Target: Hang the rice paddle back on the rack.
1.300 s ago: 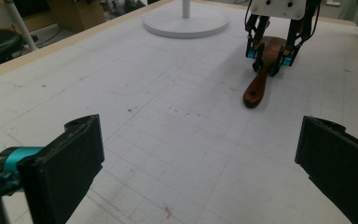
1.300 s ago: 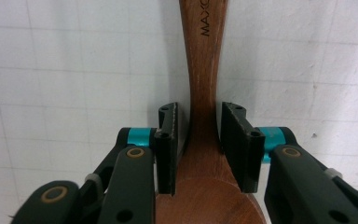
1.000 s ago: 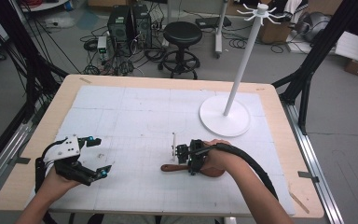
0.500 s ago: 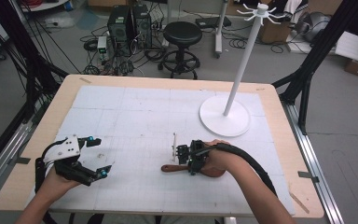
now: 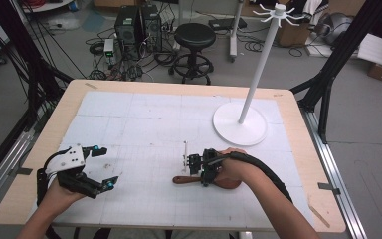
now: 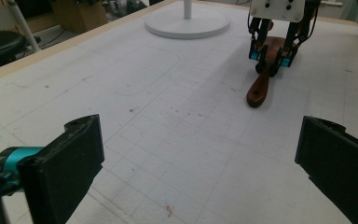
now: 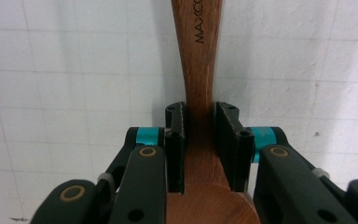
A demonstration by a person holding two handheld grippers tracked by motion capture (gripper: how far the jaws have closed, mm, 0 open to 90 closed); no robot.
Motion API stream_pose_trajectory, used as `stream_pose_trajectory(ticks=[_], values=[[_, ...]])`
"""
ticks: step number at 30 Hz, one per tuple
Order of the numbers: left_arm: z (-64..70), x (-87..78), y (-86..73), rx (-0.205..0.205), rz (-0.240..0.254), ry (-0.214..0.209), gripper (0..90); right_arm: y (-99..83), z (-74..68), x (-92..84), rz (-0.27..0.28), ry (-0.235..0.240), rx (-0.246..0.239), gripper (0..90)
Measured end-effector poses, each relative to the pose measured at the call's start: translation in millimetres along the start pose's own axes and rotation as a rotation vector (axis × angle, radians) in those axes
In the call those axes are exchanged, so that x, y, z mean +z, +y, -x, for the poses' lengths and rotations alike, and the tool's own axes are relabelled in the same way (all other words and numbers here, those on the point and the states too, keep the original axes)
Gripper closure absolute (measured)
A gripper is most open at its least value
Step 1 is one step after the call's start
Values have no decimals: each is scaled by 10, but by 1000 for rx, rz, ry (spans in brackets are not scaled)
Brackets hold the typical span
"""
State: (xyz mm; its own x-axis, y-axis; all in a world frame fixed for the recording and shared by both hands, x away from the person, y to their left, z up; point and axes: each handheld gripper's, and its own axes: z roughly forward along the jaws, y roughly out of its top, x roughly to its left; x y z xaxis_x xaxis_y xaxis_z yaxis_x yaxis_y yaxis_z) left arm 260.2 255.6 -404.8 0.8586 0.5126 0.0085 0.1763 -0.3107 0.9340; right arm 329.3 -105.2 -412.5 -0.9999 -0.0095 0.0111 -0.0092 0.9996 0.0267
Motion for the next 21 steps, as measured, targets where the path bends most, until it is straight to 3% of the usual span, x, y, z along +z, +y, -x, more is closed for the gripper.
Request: stream_pose_trajectory(ticks=[3, 14, 21], values=[[2, -5, -2, -4, 0, 3, 17, -14, 18, 2, 16, 10, -15, 745], [-3, -3, -4, -1, -5, 4, 17, -113, 41, -22, 58, 57, 11, 752], [-7, 0, -6, -3, 0, 8, 17, -184, 44, -73, 109, 58, 29, 755]])
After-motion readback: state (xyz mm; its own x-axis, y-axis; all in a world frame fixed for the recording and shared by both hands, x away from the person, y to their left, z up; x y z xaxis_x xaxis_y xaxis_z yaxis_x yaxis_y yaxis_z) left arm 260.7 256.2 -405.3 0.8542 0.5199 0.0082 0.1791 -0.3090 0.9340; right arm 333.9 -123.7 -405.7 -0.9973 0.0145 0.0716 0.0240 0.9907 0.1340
